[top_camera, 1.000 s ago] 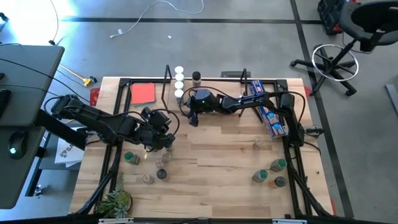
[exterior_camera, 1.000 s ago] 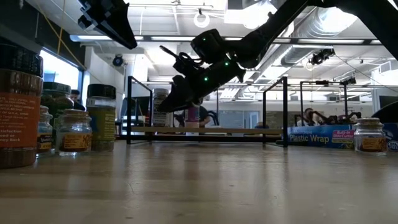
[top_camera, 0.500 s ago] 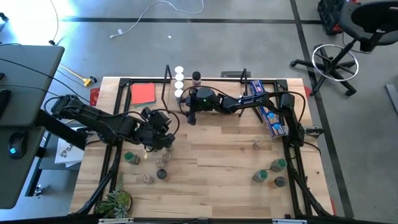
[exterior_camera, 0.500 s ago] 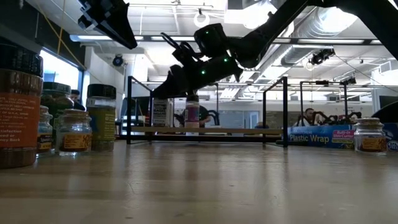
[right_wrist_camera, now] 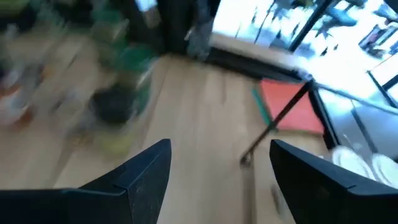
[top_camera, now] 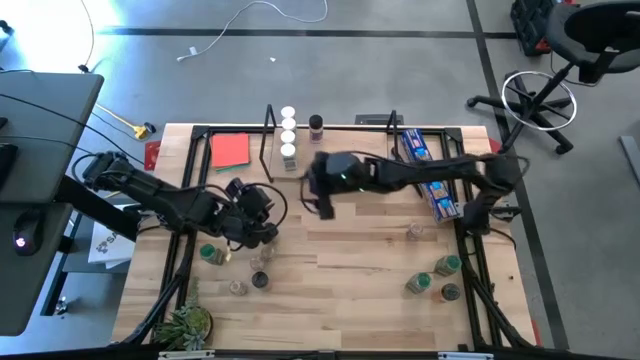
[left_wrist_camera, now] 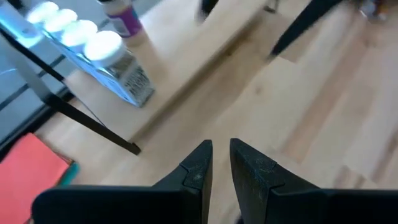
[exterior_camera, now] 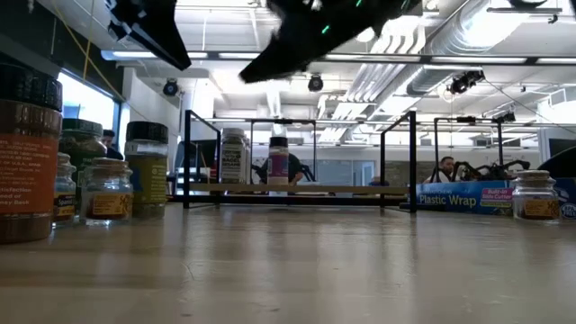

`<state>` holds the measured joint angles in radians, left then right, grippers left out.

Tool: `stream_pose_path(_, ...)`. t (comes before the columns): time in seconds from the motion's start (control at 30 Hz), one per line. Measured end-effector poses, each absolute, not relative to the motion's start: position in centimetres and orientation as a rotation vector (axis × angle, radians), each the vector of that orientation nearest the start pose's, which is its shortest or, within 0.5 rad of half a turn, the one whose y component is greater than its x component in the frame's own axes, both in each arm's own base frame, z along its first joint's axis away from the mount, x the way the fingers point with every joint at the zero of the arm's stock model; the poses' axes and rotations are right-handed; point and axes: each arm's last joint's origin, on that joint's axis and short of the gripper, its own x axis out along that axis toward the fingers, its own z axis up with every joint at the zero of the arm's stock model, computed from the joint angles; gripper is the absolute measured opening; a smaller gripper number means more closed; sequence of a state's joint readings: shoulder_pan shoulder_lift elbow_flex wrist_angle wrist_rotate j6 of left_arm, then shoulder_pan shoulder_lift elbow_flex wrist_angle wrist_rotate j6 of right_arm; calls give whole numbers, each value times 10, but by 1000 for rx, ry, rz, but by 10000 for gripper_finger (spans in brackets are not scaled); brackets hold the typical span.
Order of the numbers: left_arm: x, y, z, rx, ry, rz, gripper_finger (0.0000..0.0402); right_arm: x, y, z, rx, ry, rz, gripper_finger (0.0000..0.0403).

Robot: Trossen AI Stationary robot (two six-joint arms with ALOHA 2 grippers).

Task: Shelf spices
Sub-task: Put the black seasoning bottle on the shelf aligned with the other black seasoning bottle

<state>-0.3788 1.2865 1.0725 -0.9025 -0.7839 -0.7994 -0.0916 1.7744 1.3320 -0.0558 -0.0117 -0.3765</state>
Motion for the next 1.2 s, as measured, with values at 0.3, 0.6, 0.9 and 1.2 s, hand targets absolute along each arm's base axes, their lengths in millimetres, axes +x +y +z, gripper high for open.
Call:
stream_pose_path(0.3, 218, -92, 282, -139, 790, 538, 53, 319, 7, 327, -308, 726, -41, 268)
stream_pose_path(0.6, 213, -101, 279, -119, 875, 429, 99, 304, 33, 318, -246, 659, 29, 268)
stream_pose_path(0.9, 220, -78, 269, -184, 1043, 351, 260, 303, 36, 305, -200, 667, 16, 268)
stream_pose_path(1.2, 223, -66, 230, -178, 1056, 324, 312, 303, 36, 305, -203, 667, 18, 268)
